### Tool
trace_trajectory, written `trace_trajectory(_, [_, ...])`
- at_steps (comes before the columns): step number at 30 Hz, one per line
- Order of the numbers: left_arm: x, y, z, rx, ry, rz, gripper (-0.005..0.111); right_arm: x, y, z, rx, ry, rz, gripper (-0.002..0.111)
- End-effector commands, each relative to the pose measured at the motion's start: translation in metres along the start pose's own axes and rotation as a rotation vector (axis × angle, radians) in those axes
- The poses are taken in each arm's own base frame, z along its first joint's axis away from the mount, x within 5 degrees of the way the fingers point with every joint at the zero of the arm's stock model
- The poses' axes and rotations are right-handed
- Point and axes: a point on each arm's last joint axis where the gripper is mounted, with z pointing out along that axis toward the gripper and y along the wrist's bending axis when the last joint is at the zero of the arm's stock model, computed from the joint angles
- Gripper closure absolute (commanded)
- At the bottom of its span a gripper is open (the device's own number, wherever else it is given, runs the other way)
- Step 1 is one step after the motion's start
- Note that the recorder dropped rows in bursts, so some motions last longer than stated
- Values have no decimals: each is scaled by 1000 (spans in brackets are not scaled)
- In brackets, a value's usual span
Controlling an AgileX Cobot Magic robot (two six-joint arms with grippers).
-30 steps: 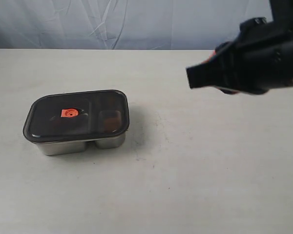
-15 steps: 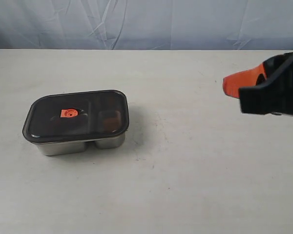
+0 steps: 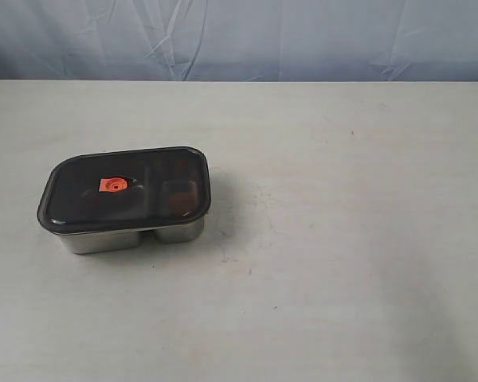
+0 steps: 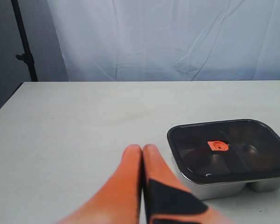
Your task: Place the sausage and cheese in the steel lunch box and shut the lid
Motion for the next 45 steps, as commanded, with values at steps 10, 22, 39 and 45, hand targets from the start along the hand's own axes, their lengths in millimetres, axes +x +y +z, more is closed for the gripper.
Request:
trace_trajectory(10, [1, 1, -1, -6, -12, 7, 106, 89, -26, -12, 155, -210, -67, 109])
trace_trajectory(22, [0, 1, -1, -5, -13, 6, 106, 122, -35, -6, 227, -192, -57, 109])
trace_trajectory(39, [0, 1, -1, -5, -13, 6, 106, 122, -35, -6, 234, -191, -68, 109])
trace_trajectory(45, [2, 0, 1, 1, -7, 0, 106, 122, -35, -6, 235, -190, -69, 109])
